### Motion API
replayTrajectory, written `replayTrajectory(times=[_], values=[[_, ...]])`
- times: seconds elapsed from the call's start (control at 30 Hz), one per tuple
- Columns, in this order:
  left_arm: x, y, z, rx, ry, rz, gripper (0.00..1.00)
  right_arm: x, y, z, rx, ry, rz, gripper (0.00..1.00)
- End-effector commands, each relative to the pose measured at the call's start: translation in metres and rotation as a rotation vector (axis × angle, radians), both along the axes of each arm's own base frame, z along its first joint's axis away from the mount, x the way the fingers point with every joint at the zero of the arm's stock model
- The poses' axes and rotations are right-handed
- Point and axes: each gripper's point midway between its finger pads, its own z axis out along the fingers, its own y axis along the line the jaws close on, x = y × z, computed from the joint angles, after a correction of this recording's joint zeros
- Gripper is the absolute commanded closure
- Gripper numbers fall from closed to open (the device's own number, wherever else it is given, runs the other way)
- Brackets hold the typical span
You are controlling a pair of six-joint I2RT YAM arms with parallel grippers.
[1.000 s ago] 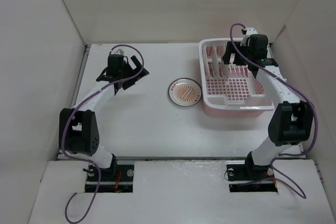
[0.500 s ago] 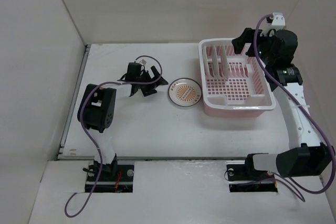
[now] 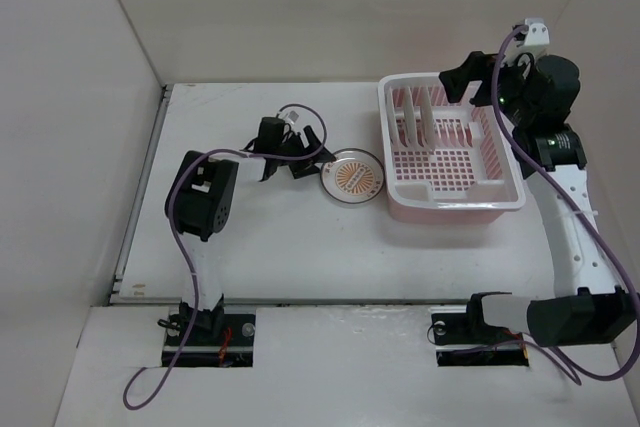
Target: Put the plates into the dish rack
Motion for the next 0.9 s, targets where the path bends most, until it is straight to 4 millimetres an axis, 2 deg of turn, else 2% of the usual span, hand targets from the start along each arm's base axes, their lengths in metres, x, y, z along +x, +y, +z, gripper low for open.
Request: replayTrajectory(times=[0.0,0.1,0.17,0.27,0.33,0.37,0.4,0.43,0.5,0.53,0.57,0.63,0.67,0.73,0.77,0.8,0.87], values=[[-0.020,0.000,-0.040,0.070,0.121,-0.020,0.29,-0.014,0.004,0.040,0.012,-0.106,0.032,0.00],[-0.029,-0.003,-0.051,0.076,0.176,-0.032,0.33,-0.015,0.006,0.044,0.012,-0.115,0.041,0.00],[-0.023,-0.004,-0.046,0.084,0.161,-0.030,0.38,-0.015,0.006,0.044,0.012,-0.115,0.041,0.00],[-0.025,-0.001,-0.053,0.111,0.176,-0.036,0.49,-0.017,0.008,0.049,0.012,-0.126,0.052,0.00],[-0.026,0.000,-0.056,0.116,0.190,-0.036,0.52,-0.018,0.009,0.049,0.012,-0.126,0.061,0.00],[-0.025,0.001,-0.057,0.122,0.188,-0.030,0.60,-0.018,0.009,0.049,0.012,-0.126,0.061,0.00],[-0.025,0.001,-0.057,0.122,0.188,-0.029,0.62,-0.018,0.009,0.049,0.012,-0.126,0.061,0.00],[-0.029,0.000,-0.064,0.139,0.203,-0.029,0.68,-0.019,0.011,0.049,0.012,-0.126,0.072,0.00],[-0.028,-0.001,-0.062,0.140,0.205,-0.029,0.87,-0.019,0.012,0.051,0.021,-0.132,0.081,0.00],[-0.032,0.002,-0.066,0.159,0.230,-0.022,1.00,-0.016,0.014,0.049,0.021,-0.128,0.092,0.00],[-0.031,0.003,-0.068,0.168,0.240,-0.028,1.00,-0.017,0.019,0.049,0.021,-0.128,0.112,0.00],[-0.024,0.005,-0.067,0.203,0.233,-0.027,1.00,-0.007,0.031,0.029,-0.067,-0.099,0.142,0.00],[-0.028,0.008,-0.069,0.227,0.255,-0.029,1.00,-0.007,0.050,0.022,-0.115,-0.086,0.153,0.00],[-0.023,0.015,-0.054,0.270,0.221,-0.007,1.00,0.000,0.067,-0.002,-0.218,-0.034,0.142,0.00],[-0.024,0.018,-0.056,0.285,0.229,0.001,1.00,0.002,0.072,-0.006,-0.222,-0.025,0.143,0.00],[-0.018,0.023,-0.041,0.283,0.202,0.024,1.00,0.004,0.072,-0.010,-0.235,-0.021,0.145,0.00],[-0.017,0.037,-0.034,0.317,0.201,0.066,1.00,0.009,0.078,-0.024,-0.242,0.009,0.159,0.00]])
